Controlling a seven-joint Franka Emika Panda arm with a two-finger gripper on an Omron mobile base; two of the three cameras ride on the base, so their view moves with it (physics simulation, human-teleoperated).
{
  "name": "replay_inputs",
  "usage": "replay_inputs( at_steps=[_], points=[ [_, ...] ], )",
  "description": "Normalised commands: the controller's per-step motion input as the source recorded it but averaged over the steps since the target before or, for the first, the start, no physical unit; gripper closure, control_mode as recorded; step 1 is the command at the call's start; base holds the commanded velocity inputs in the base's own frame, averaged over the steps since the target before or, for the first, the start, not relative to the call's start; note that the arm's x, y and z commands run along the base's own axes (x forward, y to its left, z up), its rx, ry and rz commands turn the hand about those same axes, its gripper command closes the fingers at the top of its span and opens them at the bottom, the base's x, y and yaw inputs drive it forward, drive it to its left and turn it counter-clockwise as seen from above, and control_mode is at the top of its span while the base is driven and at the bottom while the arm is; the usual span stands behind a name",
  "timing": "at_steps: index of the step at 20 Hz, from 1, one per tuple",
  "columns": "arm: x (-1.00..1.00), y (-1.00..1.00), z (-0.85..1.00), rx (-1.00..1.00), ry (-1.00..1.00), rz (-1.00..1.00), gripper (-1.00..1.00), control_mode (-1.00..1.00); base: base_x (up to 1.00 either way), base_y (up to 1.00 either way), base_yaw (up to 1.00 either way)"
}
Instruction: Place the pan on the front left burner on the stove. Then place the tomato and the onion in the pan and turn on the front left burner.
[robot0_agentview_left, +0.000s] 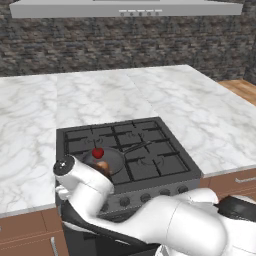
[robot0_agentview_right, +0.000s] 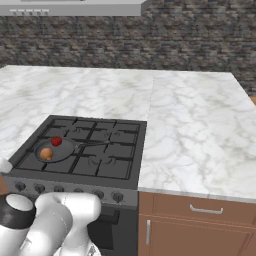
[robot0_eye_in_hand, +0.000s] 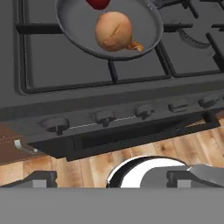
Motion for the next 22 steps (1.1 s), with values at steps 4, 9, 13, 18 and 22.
replay_inputs(
  at_steps=[4, 9, 13, 18, 22],
  points=[
    [-0.54, 0.24, -0.2, -0.15, -0.2, 0.05, -1.0, -1.0, 0.0, 0.0, 0.0],
    [-0.15, 0.21, -0.16, -0.13, -0.25, 0.06, -1.0, -1.0, 0.0, 0.0, 0.0],
    [0.0, 0.19, -0.15, -0.05, -0.21, 0.08, -1.0, -1.0, 0.0, 0.0, 0.0],
    [0.09, 0.07, -0.11, -0.01, -0.14, 0.05, -1.0, -1.0, 0.0, 0.0, 0.0],
    [0.05, 0.0, -0.28, -0.04, -0.12, 0.02, -1.0, -1.0, 0.0, 0.0, 0.0]
  ],
)
